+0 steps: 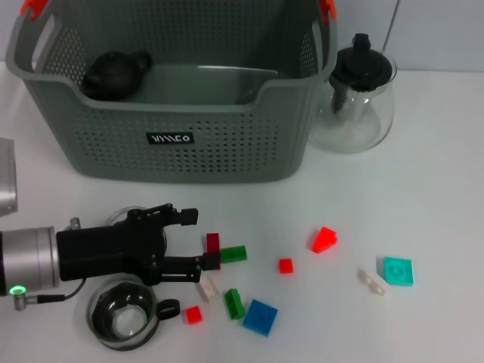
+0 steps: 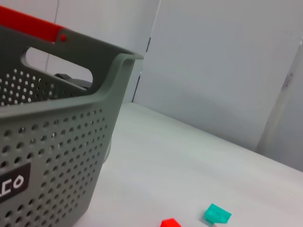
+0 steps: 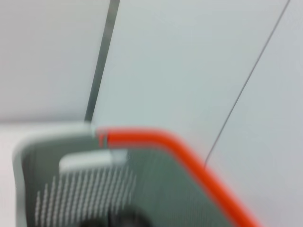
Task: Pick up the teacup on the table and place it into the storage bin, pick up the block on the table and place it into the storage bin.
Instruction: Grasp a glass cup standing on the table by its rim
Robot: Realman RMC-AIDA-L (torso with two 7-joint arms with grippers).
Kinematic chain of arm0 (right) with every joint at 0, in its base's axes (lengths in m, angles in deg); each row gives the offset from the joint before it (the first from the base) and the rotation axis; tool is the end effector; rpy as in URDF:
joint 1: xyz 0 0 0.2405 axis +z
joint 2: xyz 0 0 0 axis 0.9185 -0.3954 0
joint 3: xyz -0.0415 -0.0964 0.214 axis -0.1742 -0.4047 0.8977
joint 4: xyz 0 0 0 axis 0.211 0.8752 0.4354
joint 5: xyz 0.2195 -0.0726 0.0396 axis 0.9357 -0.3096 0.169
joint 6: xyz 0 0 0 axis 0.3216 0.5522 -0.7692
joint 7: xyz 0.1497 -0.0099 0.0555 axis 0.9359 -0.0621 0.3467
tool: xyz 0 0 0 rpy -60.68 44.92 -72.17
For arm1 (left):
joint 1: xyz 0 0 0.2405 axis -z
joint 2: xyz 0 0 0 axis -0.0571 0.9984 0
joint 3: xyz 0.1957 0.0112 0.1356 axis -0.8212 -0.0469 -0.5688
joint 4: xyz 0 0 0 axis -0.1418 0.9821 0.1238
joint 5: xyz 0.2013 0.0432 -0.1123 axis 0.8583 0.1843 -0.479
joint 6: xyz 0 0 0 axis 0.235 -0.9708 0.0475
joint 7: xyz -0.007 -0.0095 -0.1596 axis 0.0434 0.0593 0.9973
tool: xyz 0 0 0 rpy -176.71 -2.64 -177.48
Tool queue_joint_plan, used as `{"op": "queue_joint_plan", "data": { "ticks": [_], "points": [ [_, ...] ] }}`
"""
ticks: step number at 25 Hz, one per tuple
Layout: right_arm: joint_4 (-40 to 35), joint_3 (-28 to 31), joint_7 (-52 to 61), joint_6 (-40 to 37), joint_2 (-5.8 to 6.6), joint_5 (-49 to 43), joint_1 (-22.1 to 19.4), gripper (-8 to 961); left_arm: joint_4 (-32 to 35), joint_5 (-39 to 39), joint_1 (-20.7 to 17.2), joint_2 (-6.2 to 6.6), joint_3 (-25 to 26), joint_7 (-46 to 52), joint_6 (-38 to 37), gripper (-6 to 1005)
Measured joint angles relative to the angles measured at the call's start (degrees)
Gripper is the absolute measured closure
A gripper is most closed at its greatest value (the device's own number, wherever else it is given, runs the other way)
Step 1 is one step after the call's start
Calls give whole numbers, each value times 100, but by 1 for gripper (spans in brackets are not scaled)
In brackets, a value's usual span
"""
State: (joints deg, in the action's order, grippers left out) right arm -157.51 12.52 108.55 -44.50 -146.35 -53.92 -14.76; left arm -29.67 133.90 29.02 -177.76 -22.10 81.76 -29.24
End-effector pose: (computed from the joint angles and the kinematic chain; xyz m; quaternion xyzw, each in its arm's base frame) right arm -0.0097 0.4611 0.0324 -0.9453 0.0349 0.1133 0.3038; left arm -0.2860 0.2970 -0.0312 -0.9323 -0.2316 -0.2554 0.1091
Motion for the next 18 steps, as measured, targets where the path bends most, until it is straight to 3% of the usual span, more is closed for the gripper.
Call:
{"op": "queue_joint_plan", "data": {
  "ticks": [4,8,13,18],
  "points": [
    [-990,23,-381,-280,31,1381,-866,261,12,3,-10,18,129,1,-162,82],
    [-1244,180,-811,-1264,58,2436,-1502,198,25,37,-41,68,355,1,-380,82],
    [-1225,497,-1224,-2470,14,3134,-2124,104,160,48,-132,196,631,17,-677,82],
    [-1007,564,-1442,-3517,57,3135,-2473,60,860,196,-238,226,641,400,-688,82]
  ]
}}
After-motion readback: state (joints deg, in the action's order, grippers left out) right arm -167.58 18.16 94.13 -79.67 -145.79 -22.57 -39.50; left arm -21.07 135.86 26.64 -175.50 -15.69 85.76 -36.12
